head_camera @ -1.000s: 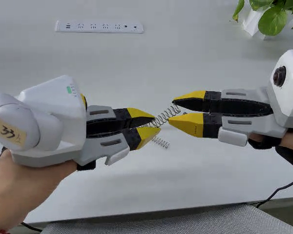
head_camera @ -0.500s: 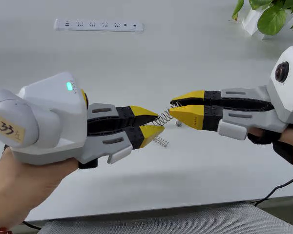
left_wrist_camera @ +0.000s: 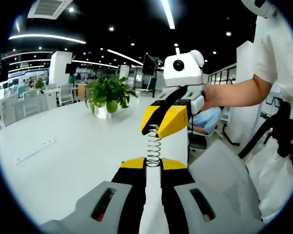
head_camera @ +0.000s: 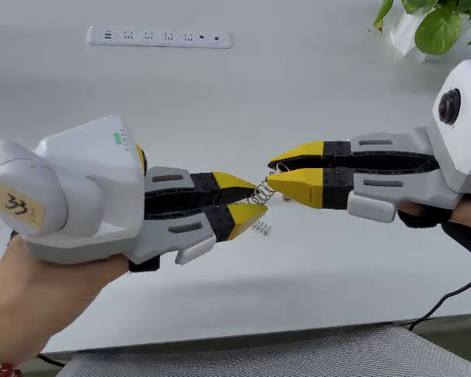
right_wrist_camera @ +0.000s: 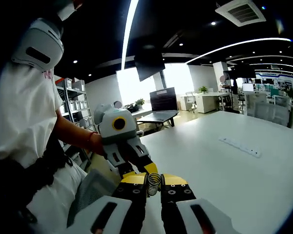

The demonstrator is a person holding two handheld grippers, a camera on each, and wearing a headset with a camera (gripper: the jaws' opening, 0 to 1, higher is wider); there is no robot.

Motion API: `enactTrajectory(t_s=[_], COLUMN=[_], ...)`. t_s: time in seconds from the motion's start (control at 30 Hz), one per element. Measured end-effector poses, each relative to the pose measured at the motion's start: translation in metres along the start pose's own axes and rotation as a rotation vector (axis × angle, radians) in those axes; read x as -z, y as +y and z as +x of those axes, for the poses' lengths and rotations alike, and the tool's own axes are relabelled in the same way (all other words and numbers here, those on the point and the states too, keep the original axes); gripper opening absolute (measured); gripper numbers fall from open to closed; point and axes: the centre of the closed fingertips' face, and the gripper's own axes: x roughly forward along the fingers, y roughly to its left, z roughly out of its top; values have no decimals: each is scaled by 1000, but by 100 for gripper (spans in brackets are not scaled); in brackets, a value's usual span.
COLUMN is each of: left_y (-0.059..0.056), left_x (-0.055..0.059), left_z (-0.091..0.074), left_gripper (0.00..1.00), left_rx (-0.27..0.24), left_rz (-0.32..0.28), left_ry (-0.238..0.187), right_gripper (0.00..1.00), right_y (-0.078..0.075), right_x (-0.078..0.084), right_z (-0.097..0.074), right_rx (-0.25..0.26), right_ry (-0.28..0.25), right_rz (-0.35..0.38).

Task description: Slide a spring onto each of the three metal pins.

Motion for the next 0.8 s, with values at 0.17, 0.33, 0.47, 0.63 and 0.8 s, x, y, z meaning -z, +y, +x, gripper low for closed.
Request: enactTrajectory(t_s=[0.17, 0.33, 0.47, 0.63, 0.8], left_y=[-1, -3, -3, -3, -3], left_x=[1, 3, 4, 4, 3], left_z=[1, 0, 0, 0, -1], left_gripper=[6, 6, 6, 6, 6], left_rx=[5, 7, 6, 5, 1], left_rz=[2, 4, 4, 11, 10], left_ry=[2, 5, 6, 8, 1], right_gripper=[6, 6, 6, 6, 8], right_y=[4, 8, 8, 8, 8], right_x=[0, 1, 4, 6, 6], right_z=[4, 7, 8, 8, 6], right_rx=[-8, -20, -28, -41, -57], right_ry=[47, 99, 128, 164, 190], right_rz=[-54, -110, -146, -167, -172])
